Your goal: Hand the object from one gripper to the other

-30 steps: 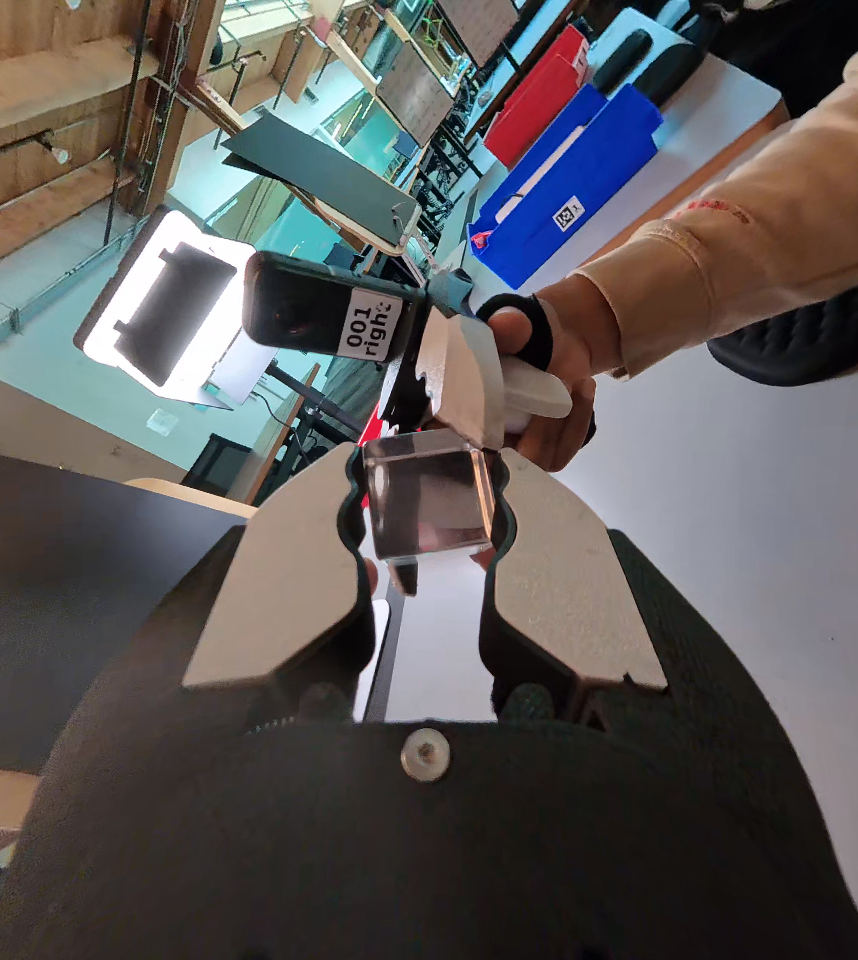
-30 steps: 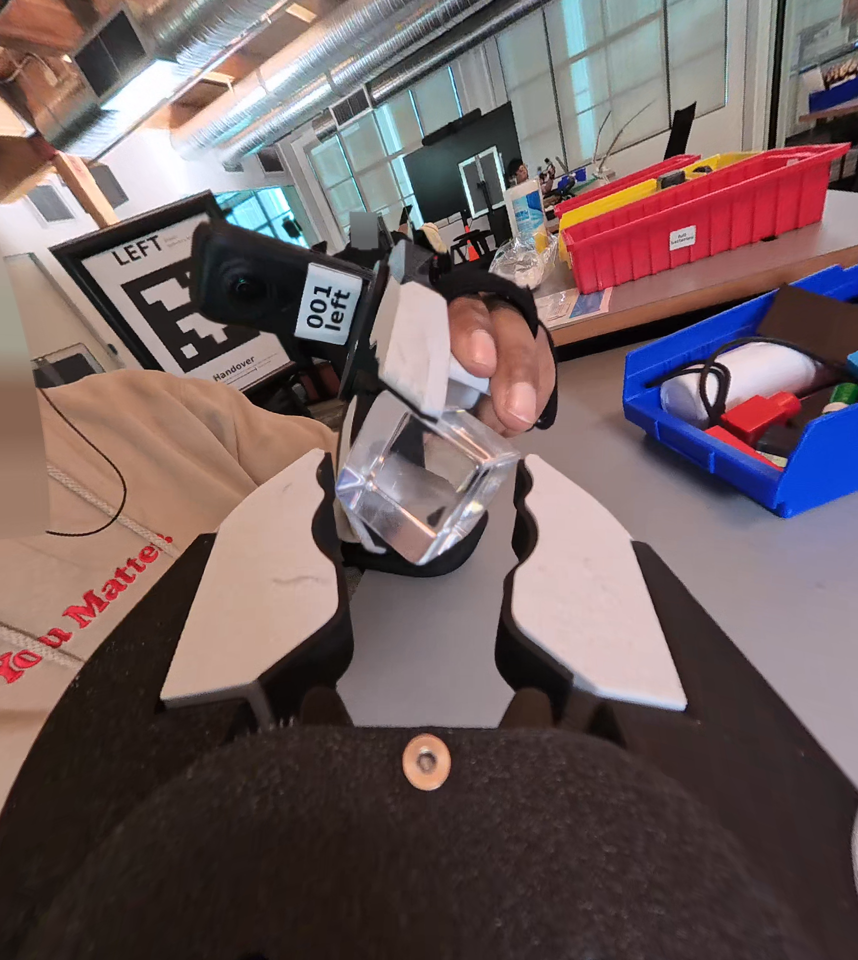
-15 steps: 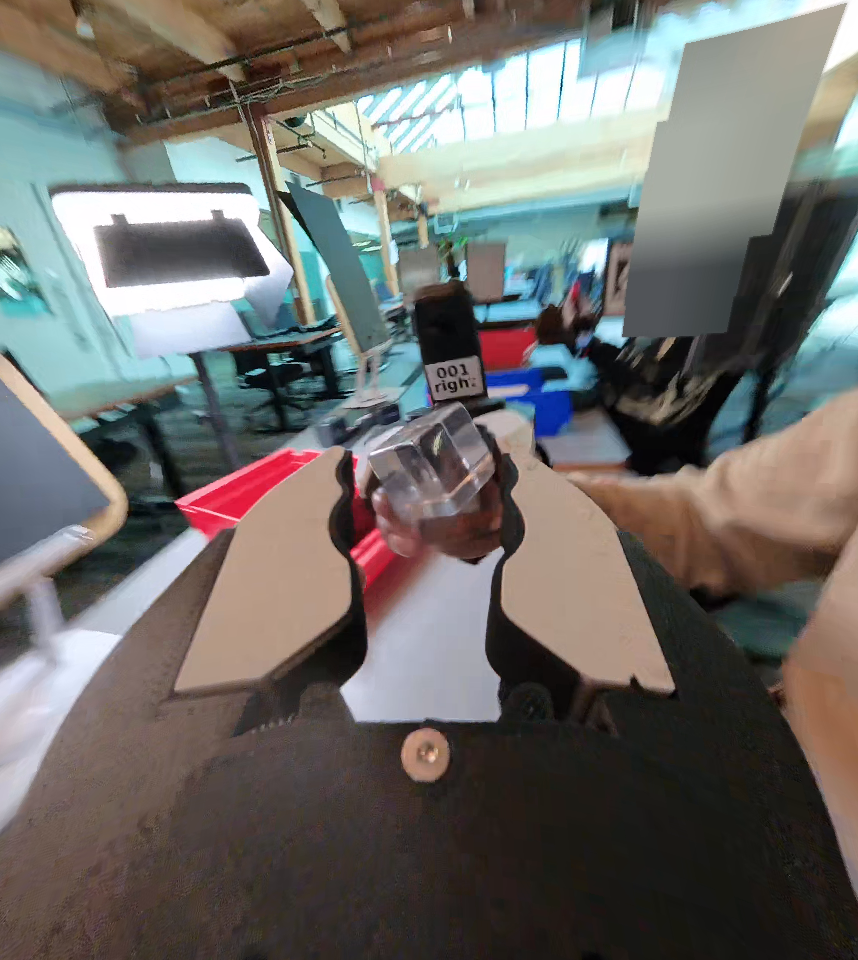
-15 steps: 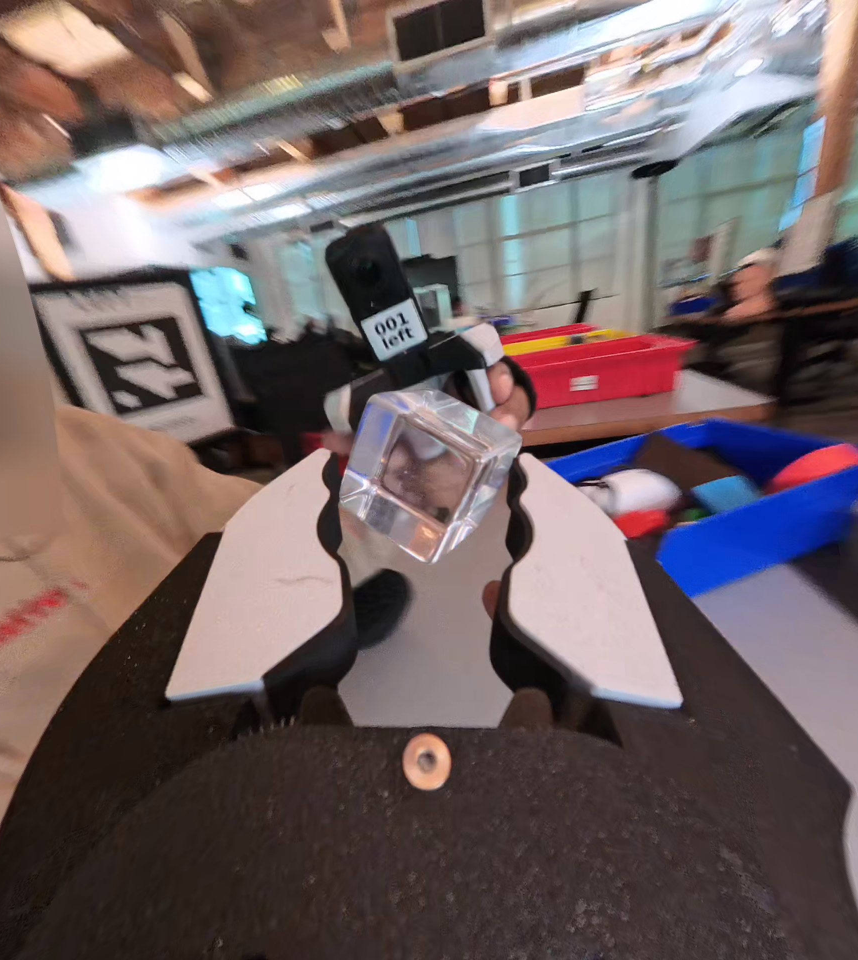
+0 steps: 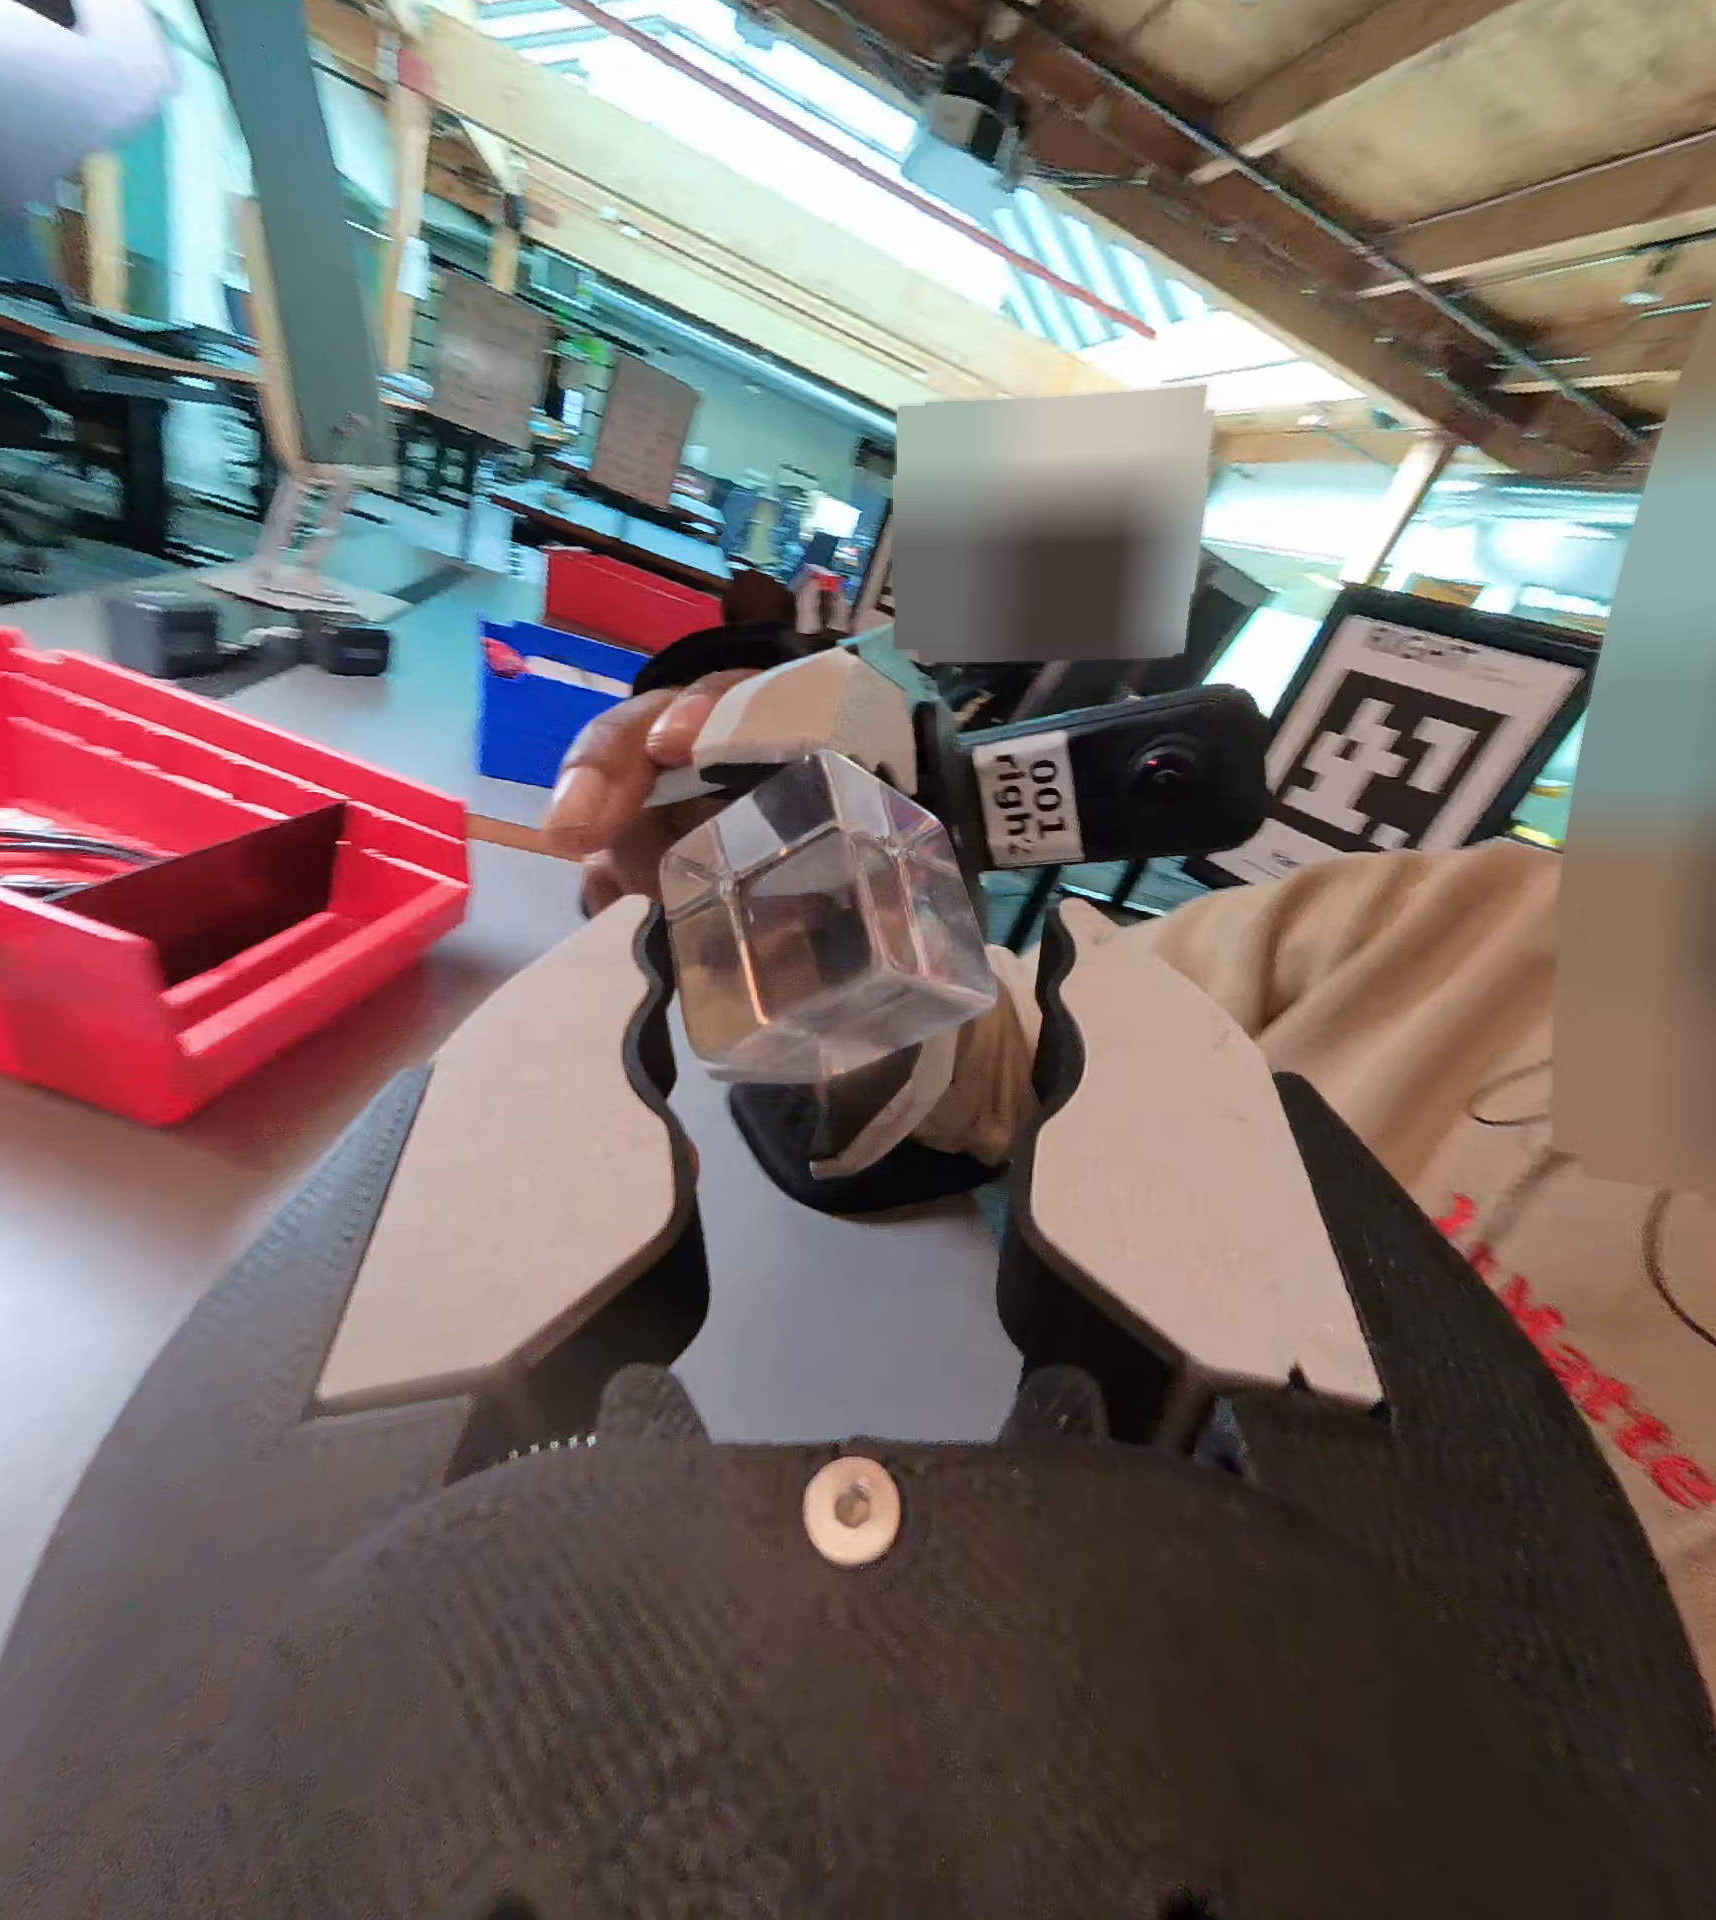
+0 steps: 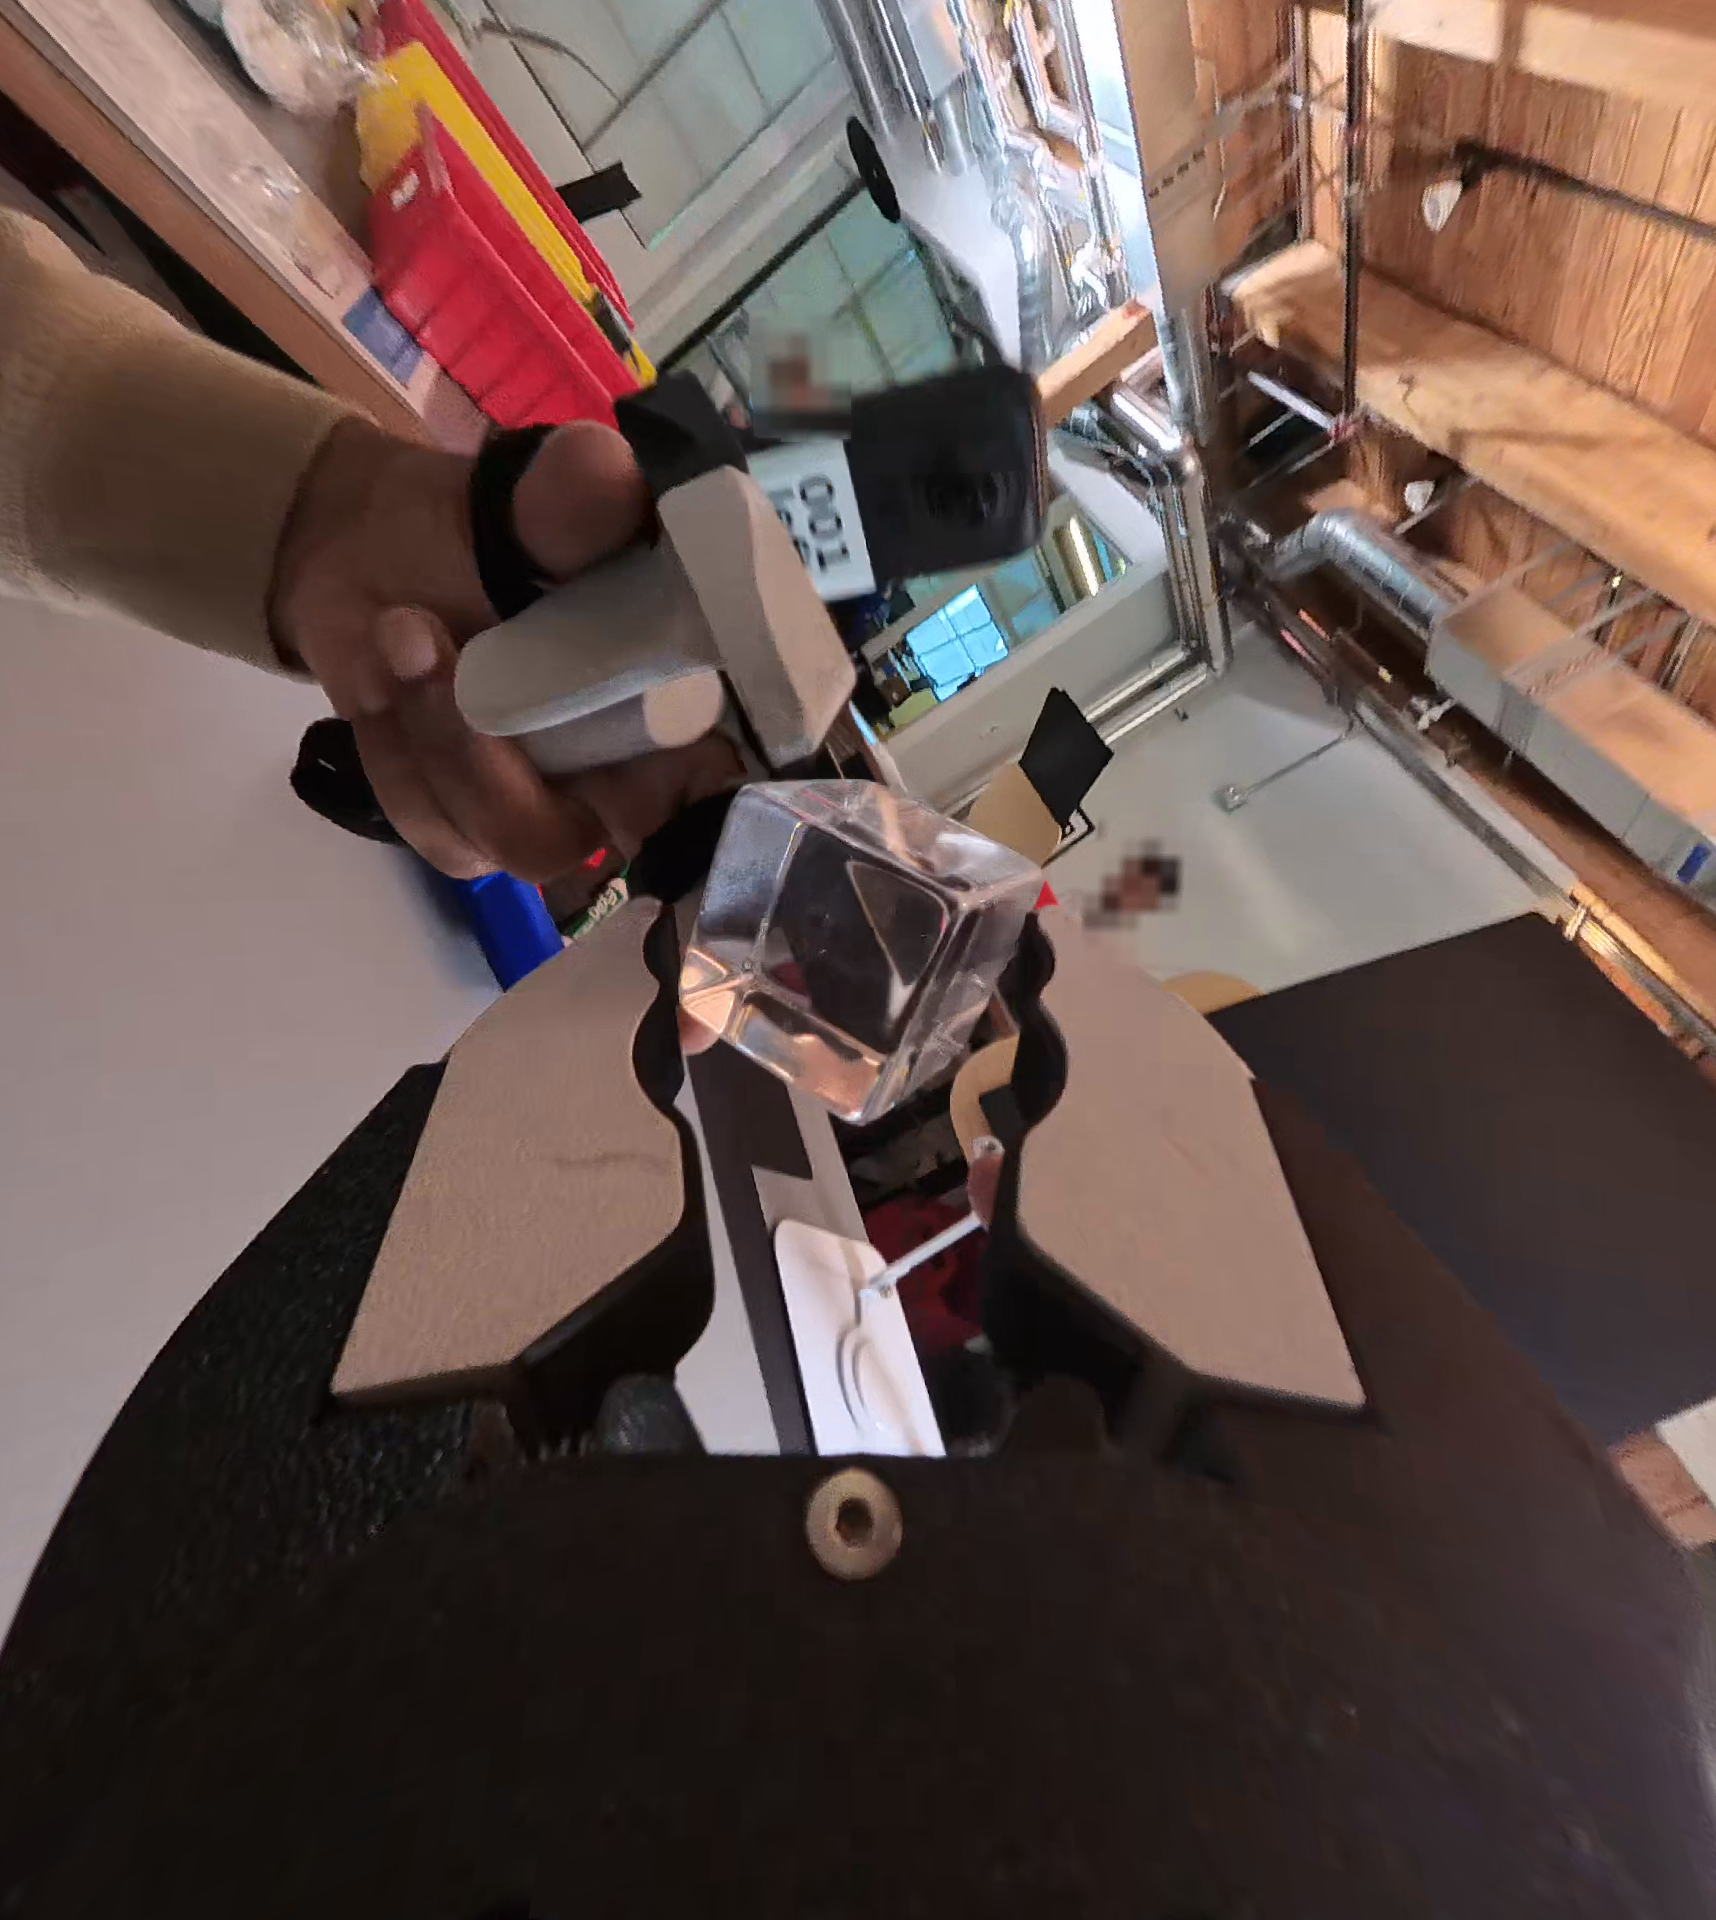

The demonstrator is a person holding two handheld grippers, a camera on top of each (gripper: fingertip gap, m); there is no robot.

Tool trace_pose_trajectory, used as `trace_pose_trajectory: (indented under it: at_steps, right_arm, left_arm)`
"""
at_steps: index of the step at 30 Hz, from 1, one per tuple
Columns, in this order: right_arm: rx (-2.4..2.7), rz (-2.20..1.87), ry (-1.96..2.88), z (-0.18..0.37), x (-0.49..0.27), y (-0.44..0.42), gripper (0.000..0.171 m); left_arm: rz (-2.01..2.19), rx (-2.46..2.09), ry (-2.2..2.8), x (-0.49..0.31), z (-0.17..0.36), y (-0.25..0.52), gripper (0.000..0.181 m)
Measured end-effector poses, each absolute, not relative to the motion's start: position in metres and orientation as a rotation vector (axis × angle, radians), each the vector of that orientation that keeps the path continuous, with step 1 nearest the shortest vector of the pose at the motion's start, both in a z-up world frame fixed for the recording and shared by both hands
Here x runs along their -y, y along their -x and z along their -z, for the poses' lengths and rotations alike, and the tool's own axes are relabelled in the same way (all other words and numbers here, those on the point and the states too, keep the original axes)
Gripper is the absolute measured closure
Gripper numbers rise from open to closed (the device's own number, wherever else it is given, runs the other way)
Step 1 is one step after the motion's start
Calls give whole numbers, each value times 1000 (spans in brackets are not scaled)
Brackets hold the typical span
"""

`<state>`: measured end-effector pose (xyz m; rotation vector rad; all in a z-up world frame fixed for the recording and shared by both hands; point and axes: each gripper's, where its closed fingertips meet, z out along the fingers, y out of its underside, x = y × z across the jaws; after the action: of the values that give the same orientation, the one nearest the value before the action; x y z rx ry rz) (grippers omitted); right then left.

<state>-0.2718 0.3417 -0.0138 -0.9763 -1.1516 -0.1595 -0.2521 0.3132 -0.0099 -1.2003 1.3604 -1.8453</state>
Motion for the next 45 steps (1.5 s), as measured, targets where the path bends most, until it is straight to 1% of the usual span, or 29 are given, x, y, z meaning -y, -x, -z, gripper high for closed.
trace_pose_trajectory:
  at_steps: [5, 8, 13, 32, 36, 40, 42, 45]
  right_arm:
    - [1211, 121, 896, 11, -322, 287, 109]
    - [1219, 106, 867, 8, -314, 292, 109]
    - [1206, -21, 843, 2, -302, 300, 110]
    - [1152, -201, 849, -3, -301, 297, 111]
    - [1099, -186, 940, -2, -319, 287, 116]
    - [1052, -175, 1031, -1, -337, 270, 110]
    - [1008, -286, 1095, -3, -343, 260, 107]
    - [908, -570, 1245, 2, -357, 241, 107]
  left_arm:
    - [1955, -1466, 1090, -292, 8, 261, 113]
    - [1916, -1496, 1018, -285, 5, 264, 114]
    - [1877, -1566, 914, -271, 6, 268, 108]
    - [1813, -1458, 870, -277, -6, 261, 112]
    - [1704, -1386, 943, -299, -4, 258, 112]
    - [1474, -1319, 979, -322, -6, 257, 112]
    - [1282, -1280, 978, -336, -9, 259, 112]
    - [838, -1259, 938, -359, -6, 261, 112]
